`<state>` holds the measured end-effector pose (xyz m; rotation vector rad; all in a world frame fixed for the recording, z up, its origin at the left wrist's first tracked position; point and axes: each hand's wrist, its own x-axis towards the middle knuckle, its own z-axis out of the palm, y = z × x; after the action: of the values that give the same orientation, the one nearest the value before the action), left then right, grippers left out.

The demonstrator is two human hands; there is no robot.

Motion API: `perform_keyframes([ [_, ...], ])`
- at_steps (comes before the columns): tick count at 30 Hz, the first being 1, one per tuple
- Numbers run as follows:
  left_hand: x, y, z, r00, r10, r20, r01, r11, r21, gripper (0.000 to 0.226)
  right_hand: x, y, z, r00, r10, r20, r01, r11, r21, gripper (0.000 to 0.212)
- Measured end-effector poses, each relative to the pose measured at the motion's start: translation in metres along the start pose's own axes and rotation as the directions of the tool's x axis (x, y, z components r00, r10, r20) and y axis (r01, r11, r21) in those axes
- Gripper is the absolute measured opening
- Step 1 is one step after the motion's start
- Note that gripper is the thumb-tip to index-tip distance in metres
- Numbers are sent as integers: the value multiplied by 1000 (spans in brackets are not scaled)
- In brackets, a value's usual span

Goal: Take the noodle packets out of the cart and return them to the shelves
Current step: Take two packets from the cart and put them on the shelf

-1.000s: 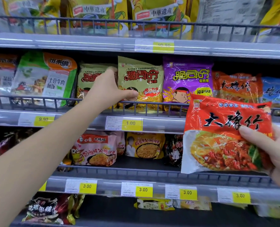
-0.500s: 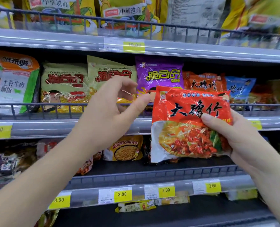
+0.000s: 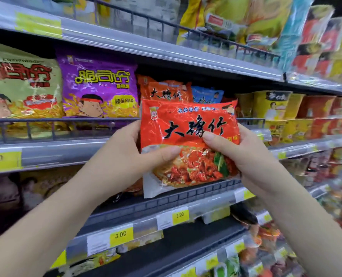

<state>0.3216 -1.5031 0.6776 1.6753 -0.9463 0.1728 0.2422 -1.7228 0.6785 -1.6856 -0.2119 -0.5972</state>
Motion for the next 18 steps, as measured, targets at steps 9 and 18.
perform_keyframes([
  [9, 54, 26, 131, 995, 3, -100, -1, 1000, 17, 44, 4, 17, -161, 998, -66, 1, 65, 997, -52, 55],
  [18, 123, 47, 210, 984, -49, -174, 71, 989, 127, 39, 40, 36, -273, 996, -89, -12, 86, 982, -169, 50],
])
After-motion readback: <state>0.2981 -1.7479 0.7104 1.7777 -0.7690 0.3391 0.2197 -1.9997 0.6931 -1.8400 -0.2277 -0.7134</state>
